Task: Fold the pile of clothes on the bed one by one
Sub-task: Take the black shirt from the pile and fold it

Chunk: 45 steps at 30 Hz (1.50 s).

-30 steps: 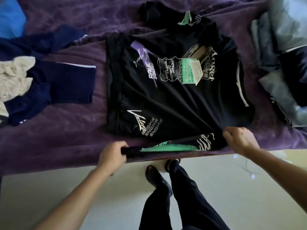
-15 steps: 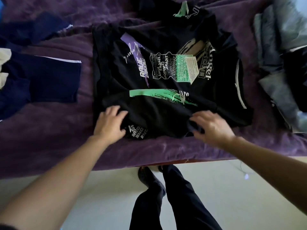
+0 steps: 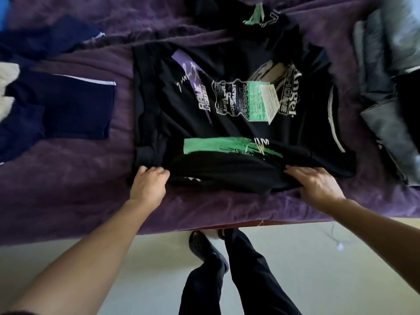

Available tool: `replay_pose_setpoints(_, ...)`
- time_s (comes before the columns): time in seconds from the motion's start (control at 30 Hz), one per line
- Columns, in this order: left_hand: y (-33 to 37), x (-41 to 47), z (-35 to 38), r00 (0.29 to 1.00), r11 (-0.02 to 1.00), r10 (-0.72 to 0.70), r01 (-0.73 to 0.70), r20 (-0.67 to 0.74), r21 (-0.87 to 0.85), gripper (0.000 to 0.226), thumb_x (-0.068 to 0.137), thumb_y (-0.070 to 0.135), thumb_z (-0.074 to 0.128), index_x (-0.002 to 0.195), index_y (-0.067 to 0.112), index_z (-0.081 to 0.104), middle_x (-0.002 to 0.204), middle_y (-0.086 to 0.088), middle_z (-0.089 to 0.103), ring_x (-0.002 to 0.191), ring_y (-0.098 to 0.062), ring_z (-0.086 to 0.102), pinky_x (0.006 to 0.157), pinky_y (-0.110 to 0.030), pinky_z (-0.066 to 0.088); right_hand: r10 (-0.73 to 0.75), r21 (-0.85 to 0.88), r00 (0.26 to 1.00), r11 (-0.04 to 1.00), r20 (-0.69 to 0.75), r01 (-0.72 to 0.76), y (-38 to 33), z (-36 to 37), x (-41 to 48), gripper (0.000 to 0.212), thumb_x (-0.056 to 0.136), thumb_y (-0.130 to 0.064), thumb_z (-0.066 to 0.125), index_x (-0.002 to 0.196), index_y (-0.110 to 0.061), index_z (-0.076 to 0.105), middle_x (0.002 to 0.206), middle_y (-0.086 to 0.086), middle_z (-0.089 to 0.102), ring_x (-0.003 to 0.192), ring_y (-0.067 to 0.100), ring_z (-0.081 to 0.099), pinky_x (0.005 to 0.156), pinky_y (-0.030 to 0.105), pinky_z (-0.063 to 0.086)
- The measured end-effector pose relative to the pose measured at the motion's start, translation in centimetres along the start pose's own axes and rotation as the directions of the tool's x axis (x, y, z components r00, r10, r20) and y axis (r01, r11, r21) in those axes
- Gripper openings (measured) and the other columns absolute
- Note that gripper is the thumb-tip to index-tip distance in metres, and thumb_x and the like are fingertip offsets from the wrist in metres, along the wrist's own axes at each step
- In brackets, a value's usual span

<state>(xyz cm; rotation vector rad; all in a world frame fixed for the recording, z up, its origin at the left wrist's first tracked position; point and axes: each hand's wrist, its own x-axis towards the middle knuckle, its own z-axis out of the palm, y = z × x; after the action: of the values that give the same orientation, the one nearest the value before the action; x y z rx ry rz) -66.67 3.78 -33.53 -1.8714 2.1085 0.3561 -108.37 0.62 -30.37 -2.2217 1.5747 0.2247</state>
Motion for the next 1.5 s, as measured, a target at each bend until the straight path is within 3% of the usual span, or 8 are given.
replay_pose_setpoints(0.2,-2.4,-3.9,-5.4,0.994,0.893,-0.005,0.055,0.112,-0.447,0.025,0.091,0.007,0.049,0.106,0.017,0.067,0.085,-0.002,0.067,0.083,-0.028,0.062,0.068,-0.030,0.043,0.234,-0.010,0.909,0.969,0.344,-0.246,-0.8,-4.8,0.4,0.047,0.085,-0.016,0.058,0.127,-0.037,0.058,0.125,0.004,0.064,0.116,0.026,0.058,0.089,0.030,0.043)
replay_pose_setpoints(0.4,-6.3,3.7,-13.2,0.986,0.779,-0.151,0.079,-0.065,-0.622,0.014,0.087,0.003,0.063,0.100,0.002,0.069,0.101,-0.016,0.070,0.101,-0.027,0.065,0.086,-0.032,0.046,0.198,0.187,0.962,0.954,0.190,-0.233,1.1,-12.1,8.5,0.019,0.088,-0.014,0.066,0.106,-0.007,0.070,0.094,0.012,0.069,0.089,0.020,0.061,0.075,0.028,0.042)
replay_pose_setpoints(0.73,-7.0,23.5,-15.6,0.902,0.852,-0.415,0.339,-0.119,-0.398,0.025,0.089,0.017,0.059,0.114,0.016,0.062,0.118,-0.016,0.062,0.112,-0.037,0.055,0.093,-0.045,0.043,0.338,0.011,0.941,0.941,-0.024,-0.338,5.9,-15.5,26.4,0.034,0.086,-0.032,0.065,0.117,-0.019,0.062,0.114,0.016,0.064,0.106,0.037,0.059,0.084,0.040,0.046)
replay_pose_setpoints(0.93,-2.4,27.2,-10.8,0.994,0.994,-0.106,0.106,0.026,-0.003,0.055,0.095,0.034,0.048,0.146,0.025,0.031,0.149,-0.015,0.032,0.136,-0.033,0.031,0.111,-0.048,0.023,0.255,0.140,0.899,0.966,-0.356,-0.218,5.7,-15.6,32.5,0.041,0.080,-0.032,0.062,0.119,-0.021,0.059,0.118,0.010,0.060,0.111,0.033,0.053,0.087,0.044,0.046)
replay_pose_setpoints(1.13,-3.7,28.9,-10.1,0.961,0.984,-0.096,0.132,0.261,-0.122,0.055,0.096,0.042,0.047,0.147,0.032,0.030,0.154,-0.005,0.026,0.139,-0.026,0.030,0.115,-0.040,0.021,0.520,0.671,0.854,0.626,0.021,-0.397,6.0,-17.5,41.0,0.041,0.075,-0.039,0.078,0.109,-0.020,0.070,0.103,0.001,0.069,0.099,0.022,0.066,0.092,0.035,0.052)
replay_pose_setpoints(1.2,-4.4,29.9,-11.6,0.951,0.915,-0.152,0.239,0.271,-0.326,0.046,0.093,0.042,0.053,0.137,0.029,0.048,0.142,-0.002,0.045,0.125,-0.026,0.048,0.106,-0.038,0.037,0.470,0.774,0.877,0.516,0.103,-0.367,5.0,-17.9,42.2,0.037,0.073,-0.021,0.081,0.108,-0.012,0.070,0.094,0.005,0.070,0.081,0.018,0.066,0.083,0.035,0.056)
replay_pose_setpoints(1.37,-5.7,32.1,-15.3,0.882,0.393,-0.344,0.446,0.321,-0.804,0.019,0.095,0.032,0.056,0.103,0.018,0.066,0.098,-0.008,0.068,0.092,-0.024,0.065,0.074,-0.029,0.049,-0.226,0.225,0.899,0.919,-0.375,0.325,-0.2,-17.9,35.2,0.035,0.082,-0.023,0.058,0.116,-0.021,0.066,0.095,0.011,0.066,0.080,0.029,0.064,0.067,0.040,0.054)
replay_pose_setpoints(1.5,-5.5,32.5,-16.5,0.790,-0.005,-0.399,0.506,0.466,-0.862,0.049,0.099,0.047,0.038,0.125,0.009,0.056,0.097,-0.017,0.065,0.082,-0.027,0.065,0.065,-0.037,0.053,-0.527,0.008,0.850,0.850,-0.016,0.527,-1.8,-11.8,24.7,0.040,0.082,-0.016,0.052,0.117,-0.031,0.065,0.098,0.005,0.058,0.075,0.024,0.063,0.051,0.035,0.052)
